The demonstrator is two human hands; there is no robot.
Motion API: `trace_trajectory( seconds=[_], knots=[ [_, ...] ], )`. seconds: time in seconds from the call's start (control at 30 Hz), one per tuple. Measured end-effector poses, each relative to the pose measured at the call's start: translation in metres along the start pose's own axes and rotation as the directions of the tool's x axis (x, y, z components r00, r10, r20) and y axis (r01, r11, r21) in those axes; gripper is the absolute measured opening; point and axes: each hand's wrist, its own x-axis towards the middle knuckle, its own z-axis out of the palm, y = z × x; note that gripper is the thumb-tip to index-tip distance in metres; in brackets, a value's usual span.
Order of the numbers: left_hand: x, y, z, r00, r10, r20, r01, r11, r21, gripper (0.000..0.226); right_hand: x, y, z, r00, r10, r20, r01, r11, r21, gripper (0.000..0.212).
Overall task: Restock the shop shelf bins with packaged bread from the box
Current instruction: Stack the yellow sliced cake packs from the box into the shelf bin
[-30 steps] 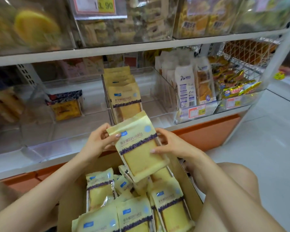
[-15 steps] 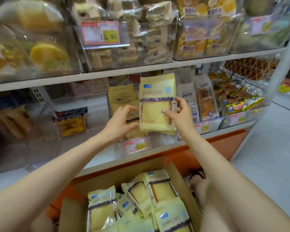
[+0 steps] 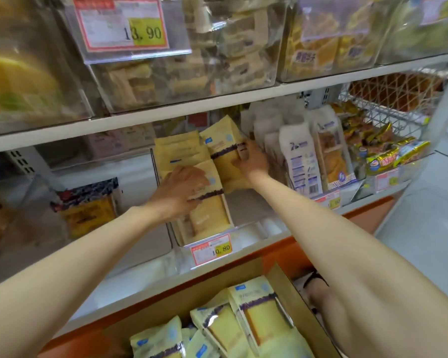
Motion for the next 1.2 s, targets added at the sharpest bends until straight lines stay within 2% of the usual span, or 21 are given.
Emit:
trace_trajectory(
  seconds=[0.1, 0.17, 0.2, 0.27, 0.33, 0.4, 0.47, 0.57, 0.63, 0.73, 0.83, 0.93, 1.0, 1.13, 1.2],
  knots=[
    [-0.002, 0.000, 0.003, 0.998, 0.052, -0.042, -0.051, 0.998, 0.023, 0.045, 0.013, 0.005, 0.013, 0.999, 0.035, 0.037, -0.039, 0.993, 0.111, 0.053],
    [-0.002, 0.000, 0.004, 0.996, 0.074, -0.050, -0.072, 0.997, 0.033, 0.043, 0.017, 0.010, 0.019, 0.999, 0.031, 0.045, -0.034, 0.997, 0.069, 0.051],
    [-0.002, 0.000, 0.005, 0.996, 0.073, -0.050, -0.071, 0.997, 0.025, 0.043, 0.018, 0.014, 0.022, 0.999, 0.011, 0.049, -0.011, 1.000, 0.007, 0.049],
    [-0.002, 0.000, 0.005, 0.997, 0.064, -0.047, -0.064, 0.998, 0.012, 0.043, 0.018, 0.017, 0.025, 0.997, -0.044, 0.069, 0.059, 0.969, -0.239, 0.045],
    [-0.003, 0.001, 0.005, 0.998, 0.060, -0.037, -0.059, 0.998, 0.019, 0.044, 0.016, 0.016, 0.023, 0.990, -0.125, 0.064, 0.140, 0.846, -0.514, 0.044],
    [-0.004, 0.002, 0.004, 0.998, 0.059, -0.028, -0.058, 0.998, 0.025, 0.044, 0.014, 0.011, 0.021, 0.979, -0.201, 0.032, 0.177, 0.763, -0.621, 0.039],
    [-0.004, 0.002, 0.003, 0.998, 0.058, -0.021, -0.058, 0.998, 0.029, 0.044, 0.012, 0.008, 0.020, 0.975, -0.222, -0.027, 0.167, 0.800, -0.576, 0.037],
    [-0.006, 0.004, 0.001, 0.998, 0.058, -0.008, -0.058, 0.997, 0.045, 0.044, 0.005, 0.007, 0.018, 0.988, -0.132, -0.076, 0.093, 0.918, -0.386, 0.045],
    [-0.007, 0.005, 0.000, 0.999, 0.052, 0.002, -0.052, 0.997, 0.052, 0.043, 0.000, 0.011, 0.016, 0.995, -0.082, -0.060, 0.053, 0.923, -0.381, 0.049],
    [-0.007, 0.008, -0.001, 0.999, 0.039, 0.016, -0.040, 0.997, 0.062, 0.040, -0.006, 0.020, 0.018, 0.996, -0.008, 0.083, 0.051, 0.853, -0.519, 0.041],
    [-0.007, 0.009, -0.003, 0.999, 0.030, 0.034, -0.033, 0.995, 0.090, 0.038, 0.003, 0.027, 0.027, 0.941, 0.089, 0.326, 0.057, 0.908, -0.415, 0.053],
    [-0.006, 0.009, -0.002, 0.998, 0.025, 0.066, -0.032, 0.993, 0.115, 0.038, 0.040, 0.053, 0.044, 0.873, 0.052, 0.485, 0.144, 0.922, -0.359, 0.071],
    [-0.005, 0.007, -0.002, 0.996, 0.022, 0.084, -0.033, 0.992, 0.123, 0.039, 0.041, 0.046, 0.042, 0.871, 0.043, 0.489, 0.145, 0.929, -0.340, 0.072],
    [-0.004, 0.006, -0.002, 0.995, 0.020, 0.101, -0.033, 0.991, 0.129, 0.038, -0.001, 0.001, 0.011, 0.912, -0.019, 0.411, 0.168, 0.929, -0.329, 0.050],
    [-0.004, 0.006, -0.002, 0.997, 0.010, 0.071, -0.015, 0.998, 0.069, 0.035, -0.026, -0.015, -0.009, 0.922, -0.055, 0.383, 0.167, 0.949, -0.267, 0.044]
  ],
)
